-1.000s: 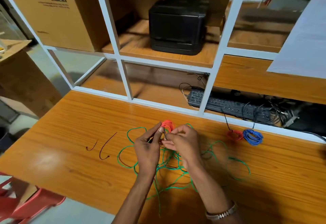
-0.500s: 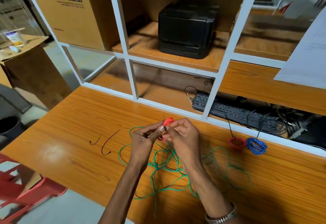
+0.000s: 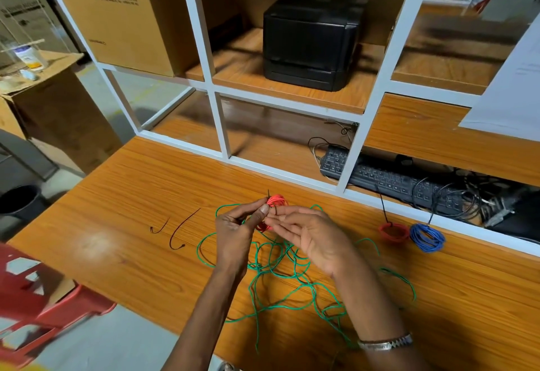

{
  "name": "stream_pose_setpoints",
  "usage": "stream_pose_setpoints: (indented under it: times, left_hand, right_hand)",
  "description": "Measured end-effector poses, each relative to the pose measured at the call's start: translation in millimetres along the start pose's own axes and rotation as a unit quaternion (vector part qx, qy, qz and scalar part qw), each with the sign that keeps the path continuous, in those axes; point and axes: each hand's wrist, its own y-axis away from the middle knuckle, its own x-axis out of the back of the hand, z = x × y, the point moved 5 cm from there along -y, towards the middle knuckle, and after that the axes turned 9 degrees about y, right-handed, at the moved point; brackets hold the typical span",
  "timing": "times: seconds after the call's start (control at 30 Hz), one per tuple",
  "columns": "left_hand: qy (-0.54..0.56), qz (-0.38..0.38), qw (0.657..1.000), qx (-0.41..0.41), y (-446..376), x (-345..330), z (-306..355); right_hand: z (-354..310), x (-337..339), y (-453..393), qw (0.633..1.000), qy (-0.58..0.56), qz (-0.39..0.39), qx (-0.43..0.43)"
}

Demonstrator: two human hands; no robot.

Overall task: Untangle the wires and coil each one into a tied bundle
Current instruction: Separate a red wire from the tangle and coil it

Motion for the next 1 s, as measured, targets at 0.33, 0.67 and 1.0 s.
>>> stream_pose_setpoints:
  times: [0.33, 0.67, 1.0]
  left_hand:
    - [-0.014, -0.019, 0.999, -0.035, 0, -12, 10]
    - [0.057, -0.068, 0.995, 0.043, 2, -19, 0]
    - [-0.007, -0.102, 0.995, -0.017, 3, -19, 7]
  right_hand:
    - [-21, 13, 4, 0.966, 0.181, 0.132, 0.132]
    - [-29, 10, 6, 0.899, 0.324, 0.206, 0.212]
    - [-32, 10, 9, 0.939, 0.29, 0.139, 0.126]
